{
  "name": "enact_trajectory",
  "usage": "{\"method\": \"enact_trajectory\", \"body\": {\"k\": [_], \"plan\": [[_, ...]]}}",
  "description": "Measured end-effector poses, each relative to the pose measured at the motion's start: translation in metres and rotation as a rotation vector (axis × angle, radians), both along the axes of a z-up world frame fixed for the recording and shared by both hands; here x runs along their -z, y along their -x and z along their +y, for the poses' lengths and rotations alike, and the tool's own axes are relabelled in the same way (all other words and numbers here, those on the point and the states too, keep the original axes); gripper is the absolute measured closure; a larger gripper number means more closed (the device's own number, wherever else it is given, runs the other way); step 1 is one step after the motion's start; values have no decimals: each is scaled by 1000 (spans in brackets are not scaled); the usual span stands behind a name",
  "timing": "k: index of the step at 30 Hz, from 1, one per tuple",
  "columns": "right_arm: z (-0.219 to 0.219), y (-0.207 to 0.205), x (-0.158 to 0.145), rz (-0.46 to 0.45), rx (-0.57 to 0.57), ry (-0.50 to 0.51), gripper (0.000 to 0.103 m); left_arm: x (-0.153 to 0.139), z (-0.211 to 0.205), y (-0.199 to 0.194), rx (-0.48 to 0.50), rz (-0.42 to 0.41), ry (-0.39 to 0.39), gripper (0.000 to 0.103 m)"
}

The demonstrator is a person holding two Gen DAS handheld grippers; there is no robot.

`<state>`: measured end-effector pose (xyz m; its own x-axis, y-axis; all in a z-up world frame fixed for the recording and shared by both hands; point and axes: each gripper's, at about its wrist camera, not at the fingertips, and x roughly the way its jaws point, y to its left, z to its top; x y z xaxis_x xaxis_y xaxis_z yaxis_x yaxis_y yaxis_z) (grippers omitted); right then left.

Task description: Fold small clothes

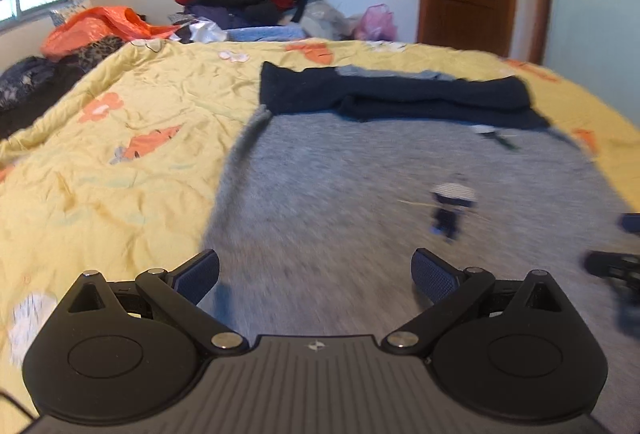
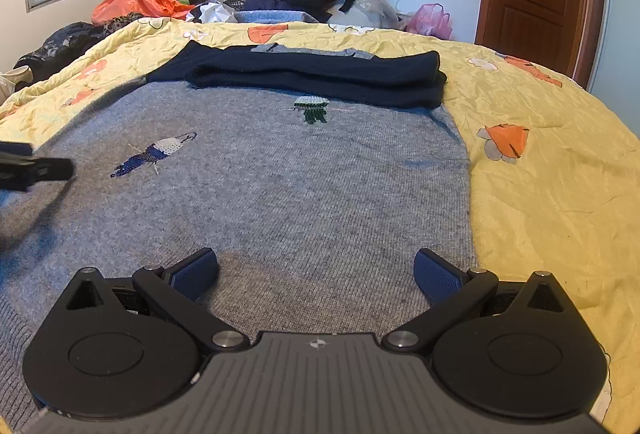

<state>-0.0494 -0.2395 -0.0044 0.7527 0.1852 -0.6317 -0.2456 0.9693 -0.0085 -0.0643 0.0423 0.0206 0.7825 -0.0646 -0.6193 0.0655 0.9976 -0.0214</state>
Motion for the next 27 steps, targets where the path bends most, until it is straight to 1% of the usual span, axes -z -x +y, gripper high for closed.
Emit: {"method": "enact_trajectory", "body": {"k": [2,3,5,7,8,12,16,21,23,25,27], "plan": [[0,0,0,0,0,1,0,2,0,13,47,36,38,0],[0,0,0,0,0,1,0,6,-2,17,62,66,34,0],[0,0,0,0,0,4,0,15,-7,26,70,104,-13,0],[-1,1,0,1,0,8,0,18,-12,39,89,70,-69,0],[-1,3,-1,2,3,12,0,17,-13,46,96,68,-77,0],[-3,26,-2,15,8,23,0,15,-7,67,99,92,-59,0],[-10,56,-4,37,-32,26,0,16,-1,88,74,82,-40,0],[-20,82,-12,122,-95,46,0,13,0,100,120,80,-68,0],[-27,89,-18,164,-106,44,0,10,5,101,130,72,-93,0],[-36,95,-24,199,-95,34,0,7,13,100,110,62,-129,0],[-49,99,-30,212,-64,-5,0,7,24,97,78,71,-132,0]]}}
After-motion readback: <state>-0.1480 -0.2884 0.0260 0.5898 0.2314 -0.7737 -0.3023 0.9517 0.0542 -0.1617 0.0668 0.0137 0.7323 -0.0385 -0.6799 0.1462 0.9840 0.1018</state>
